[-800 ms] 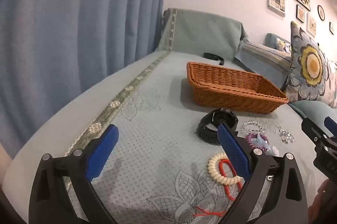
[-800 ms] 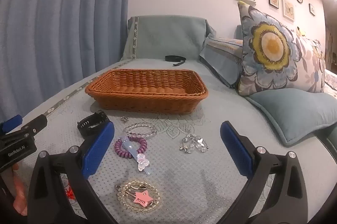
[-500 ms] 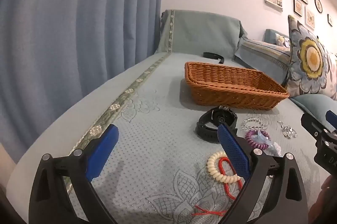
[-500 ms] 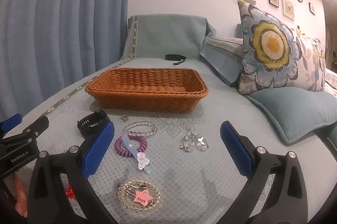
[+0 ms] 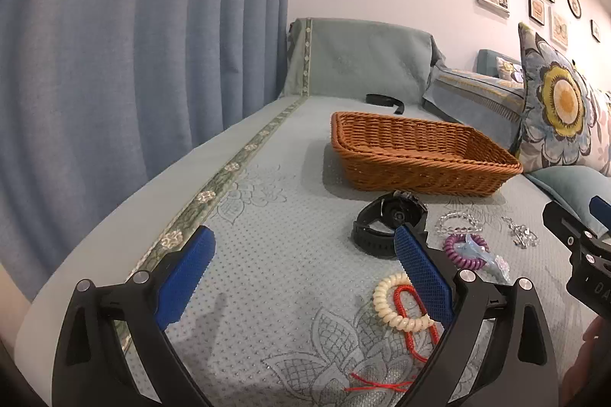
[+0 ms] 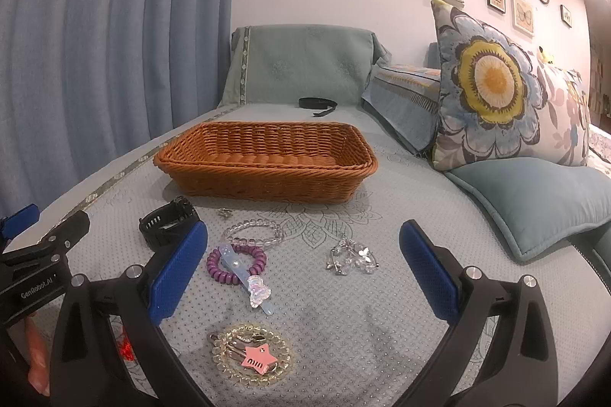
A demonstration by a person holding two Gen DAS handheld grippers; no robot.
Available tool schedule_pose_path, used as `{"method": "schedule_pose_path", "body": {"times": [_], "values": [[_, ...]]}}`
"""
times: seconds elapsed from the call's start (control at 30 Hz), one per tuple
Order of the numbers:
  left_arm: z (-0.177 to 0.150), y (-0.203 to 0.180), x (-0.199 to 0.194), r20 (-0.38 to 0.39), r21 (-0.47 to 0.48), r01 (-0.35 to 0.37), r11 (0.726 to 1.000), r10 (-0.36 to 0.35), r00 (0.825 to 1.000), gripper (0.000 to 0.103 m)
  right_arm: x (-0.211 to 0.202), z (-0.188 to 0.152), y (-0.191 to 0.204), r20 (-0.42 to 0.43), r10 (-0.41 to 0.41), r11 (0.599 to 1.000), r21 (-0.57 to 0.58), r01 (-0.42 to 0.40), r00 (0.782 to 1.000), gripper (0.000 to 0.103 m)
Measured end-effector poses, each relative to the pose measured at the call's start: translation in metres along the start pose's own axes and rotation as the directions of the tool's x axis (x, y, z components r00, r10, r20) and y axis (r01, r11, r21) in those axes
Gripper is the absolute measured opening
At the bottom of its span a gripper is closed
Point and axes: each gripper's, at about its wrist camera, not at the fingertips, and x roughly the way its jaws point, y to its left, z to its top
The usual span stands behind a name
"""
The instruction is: Organize jewelry
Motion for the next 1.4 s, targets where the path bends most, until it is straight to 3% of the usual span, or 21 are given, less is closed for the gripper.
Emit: {"method": "schedule_pose_path", "body": {"times": [1.4], "values": [[-0.003, -0.0021, -0.0004, -0.017, 0.006, 0.0, 1.0, 0.0, 1.0, 0.092, 0.0, -0.0002, 0.0003, -0.003, -0.002, 1.0, -0.001, 0.002, 1.0, 0.096]]}}
